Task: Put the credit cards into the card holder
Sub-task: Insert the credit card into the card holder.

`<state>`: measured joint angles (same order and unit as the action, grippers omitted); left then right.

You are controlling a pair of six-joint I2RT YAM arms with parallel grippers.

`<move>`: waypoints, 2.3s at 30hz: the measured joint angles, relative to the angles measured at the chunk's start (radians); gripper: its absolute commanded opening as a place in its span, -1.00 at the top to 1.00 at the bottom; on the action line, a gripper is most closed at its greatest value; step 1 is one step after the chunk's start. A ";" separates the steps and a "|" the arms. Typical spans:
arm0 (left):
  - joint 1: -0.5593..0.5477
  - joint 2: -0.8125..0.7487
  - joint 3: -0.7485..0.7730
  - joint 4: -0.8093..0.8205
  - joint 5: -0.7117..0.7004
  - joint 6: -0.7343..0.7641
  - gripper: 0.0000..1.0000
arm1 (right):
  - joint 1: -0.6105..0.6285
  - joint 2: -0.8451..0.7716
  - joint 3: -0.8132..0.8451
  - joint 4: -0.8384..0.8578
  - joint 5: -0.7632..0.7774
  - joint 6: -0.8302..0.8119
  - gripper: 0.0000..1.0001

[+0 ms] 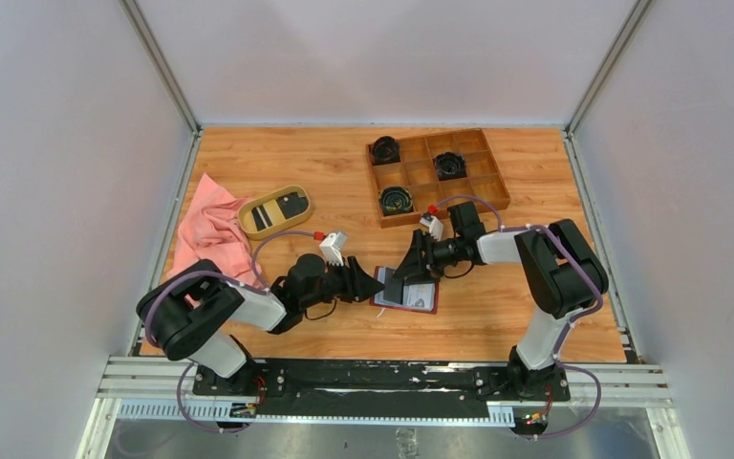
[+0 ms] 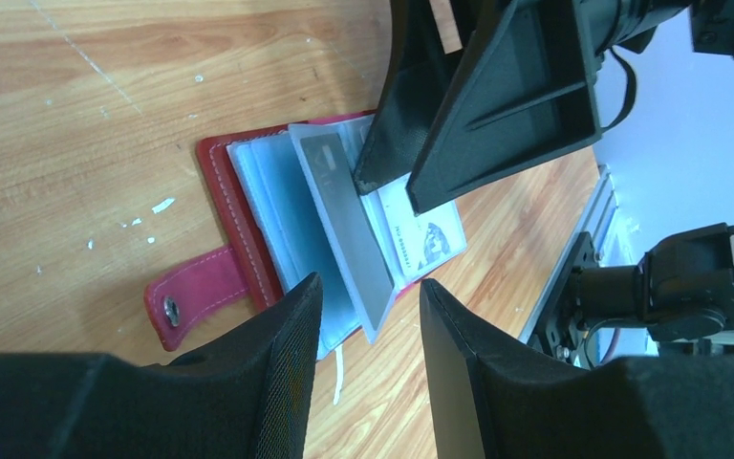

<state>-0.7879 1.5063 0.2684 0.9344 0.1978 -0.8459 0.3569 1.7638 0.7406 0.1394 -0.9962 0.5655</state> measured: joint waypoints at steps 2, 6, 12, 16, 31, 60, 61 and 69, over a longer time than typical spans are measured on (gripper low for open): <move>0.000 0.017 0.002 0.000 0.001 -0.001 0.09 | 0.000 0.003 0.001 0.000 -0.001 0.000 -0.28; 0.000 0.053 0.010 0.002 0.005 -0.005 0.11 | -0.001 0.007 0.003 0.000 -0.005 0.000 -0.28; 0.000 0.087 0.026 0.020 0.024 -0.021 0.15 | -0.004 0.012 0.005 0.000 -0.012 0.000 -0.28; 0.000 0.117 0.029 0.064 0.039 -0.039 0.18 | -0.005 0.014 0.006 -0.001 -0.015 0.000 -0.29; 0.000 0.220 0.039 0.200 0.082 -0.111 0.61 | -0.014 0.028 0.027 -0.029 -0.048 -0.019 -0.36; -0.099 0.232 0.192 0.129 0.107 -0.106 0.30 | -0.227 -0.267 0.322 -0.700 -0.076 -0.803 -0.43; -0.117 0.243 0.217 0.119 0.108 -0.104 0.29 | -0.229 -0.278 0.322 -0.706 -0.074 -0.813 -0.43; -0.192 0.309 0.322 0.034 0.108 -0.074 0.19 | -0.263 -0.336 0.321 -0.739 -0.058 -0.868 -0.43</move>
<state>-0.9802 1.8153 0.5903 0.9680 0.3054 -0.9199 0.0937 1.4273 1.0615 -0.5999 -1.0542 -0.3027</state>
